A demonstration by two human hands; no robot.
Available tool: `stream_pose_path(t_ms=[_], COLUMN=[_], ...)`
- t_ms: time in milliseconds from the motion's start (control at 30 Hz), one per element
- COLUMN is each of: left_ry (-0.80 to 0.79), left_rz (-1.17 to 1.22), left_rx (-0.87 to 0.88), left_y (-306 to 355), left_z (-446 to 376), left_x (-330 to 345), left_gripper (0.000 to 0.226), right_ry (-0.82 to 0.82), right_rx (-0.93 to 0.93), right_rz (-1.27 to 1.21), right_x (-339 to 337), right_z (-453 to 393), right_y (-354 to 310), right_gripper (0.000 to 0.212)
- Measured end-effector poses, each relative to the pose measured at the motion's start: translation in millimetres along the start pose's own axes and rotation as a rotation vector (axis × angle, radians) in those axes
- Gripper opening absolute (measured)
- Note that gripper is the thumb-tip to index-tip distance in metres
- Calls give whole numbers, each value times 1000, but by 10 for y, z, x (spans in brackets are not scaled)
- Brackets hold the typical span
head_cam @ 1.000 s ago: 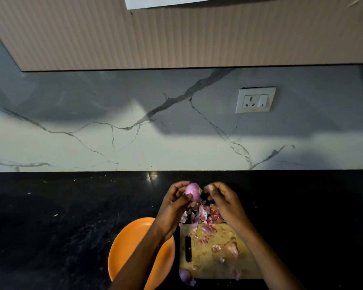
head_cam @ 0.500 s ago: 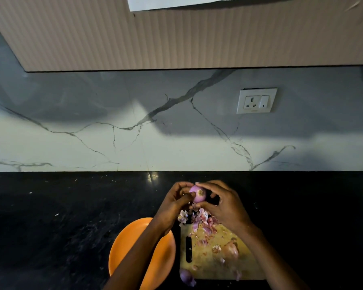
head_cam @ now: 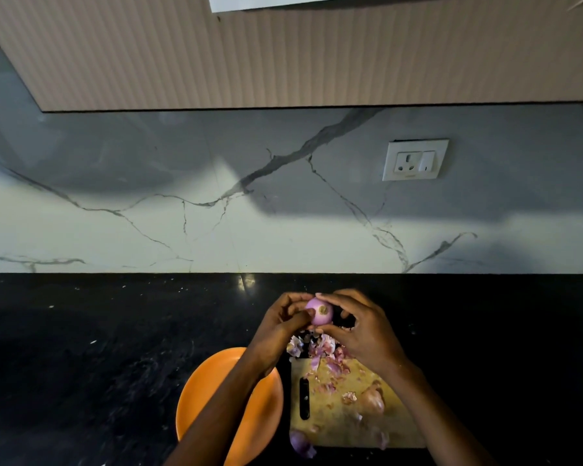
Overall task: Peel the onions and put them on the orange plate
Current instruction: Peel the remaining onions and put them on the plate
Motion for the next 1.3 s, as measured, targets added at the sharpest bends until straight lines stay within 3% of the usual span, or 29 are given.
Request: stream_pose_path(t_ms=[300,567,733,1033,1167,1300], left_ry=[3,78,102,293,211,101], left_rz=[-23,-129,145,-34,-124,-212], left_rx=[9,98,-12,-64,89,276], left_y=[-60,15,1,-96,-37,44], left_z=[33,27,-8,-35,-25,-1], left_x=[-14,5,115,192,159,163], left_gripper=[37,27,22,52,32,38], right_ry=[-5,-13,-71,28,109,118], right_rx=[139,333,359,425,468,471], right_rz=[-134,-480,-546,-637,-650,-655], right_x=[4,37,18,-32,-2,6], right_z=[56,76,89,80,61,71], right_y=[57,47,25,-7,67,60], right_gripper=[54,36,32,35,39,31])
Point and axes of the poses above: each hand's wrist, its own z-axis away from the middle knuckle, its own x-axis out of the palm, y = z × x, the point moved 2 cm from there along -z, towards the middle knuckle, and after that the axes turned 8 degrees about -z, right-handed, at the moved point
